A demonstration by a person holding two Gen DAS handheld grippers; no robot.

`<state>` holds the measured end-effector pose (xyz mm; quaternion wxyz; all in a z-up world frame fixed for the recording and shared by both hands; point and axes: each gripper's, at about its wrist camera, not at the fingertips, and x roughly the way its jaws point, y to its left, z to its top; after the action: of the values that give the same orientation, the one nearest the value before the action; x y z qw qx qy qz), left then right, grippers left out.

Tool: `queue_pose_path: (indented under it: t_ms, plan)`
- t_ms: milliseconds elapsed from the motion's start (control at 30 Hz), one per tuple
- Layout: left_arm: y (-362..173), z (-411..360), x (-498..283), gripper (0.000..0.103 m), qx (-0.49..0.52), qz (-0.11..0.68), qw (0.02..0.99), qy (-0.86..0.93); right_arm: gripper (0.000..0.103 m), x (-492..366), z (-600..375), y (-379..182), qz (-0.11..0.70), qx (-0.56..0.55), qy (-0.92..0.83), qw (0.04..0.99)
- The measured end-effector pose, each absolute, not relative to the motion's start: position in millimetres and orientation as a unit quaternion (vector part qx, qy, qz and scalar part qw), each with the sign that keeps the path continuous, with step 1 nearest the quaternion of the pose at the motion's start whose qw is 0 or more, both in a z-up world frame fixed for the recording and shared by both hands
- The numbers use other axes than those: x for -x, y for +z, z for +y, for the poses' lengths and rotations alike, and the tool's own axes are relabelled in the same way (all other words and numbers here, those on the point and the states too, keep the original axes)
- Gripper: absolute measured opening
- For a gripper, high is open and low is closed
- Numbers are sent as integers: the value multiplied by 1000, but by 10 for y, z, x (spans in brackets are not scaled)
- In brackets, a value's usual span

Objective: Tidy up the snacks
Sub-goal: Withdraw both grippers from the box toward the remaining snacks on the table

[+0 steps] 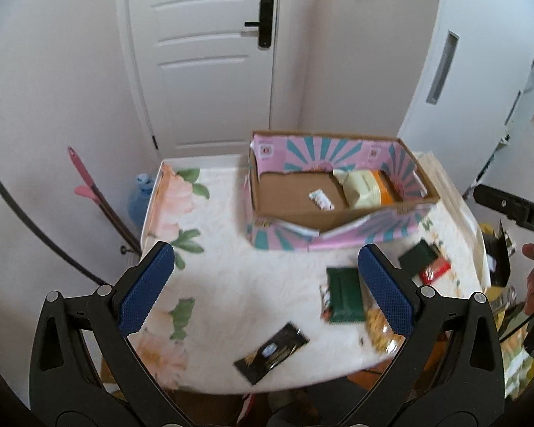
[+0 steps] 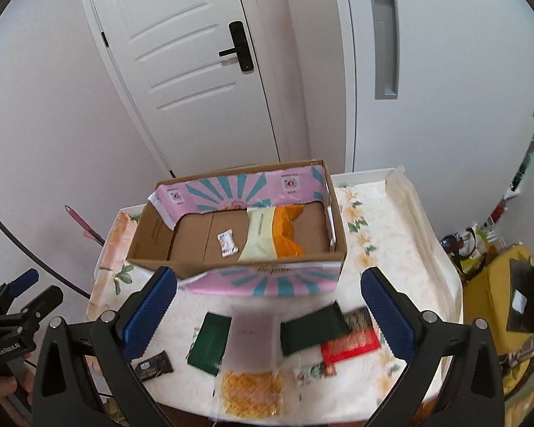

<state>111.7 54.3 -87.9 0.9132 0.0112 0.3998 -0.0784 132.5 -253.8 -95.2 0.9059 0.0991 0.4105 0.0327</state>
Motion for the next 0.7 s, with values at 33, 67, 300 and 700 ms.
queue_pose_path:
  t_ms: [33,67,300,700]
  plan:
    - [-902,575,-1075,103,-14,402,912,-81,103,-1277,-2511,-956,410,-101,31,906]
    - [-924,599,-1034,103,-16,403,911,-84,103,-1216,-2477,-966,411,-103,27,906]
    - [-1097,705,-830,103,-31,414,904,-107,103,-943,-2278,-1044,418,-96,7,903]
    - [-1779,573,-719,103,-76,458,872,-158,103,-875,-2168,-1393,444,-89,10,891]
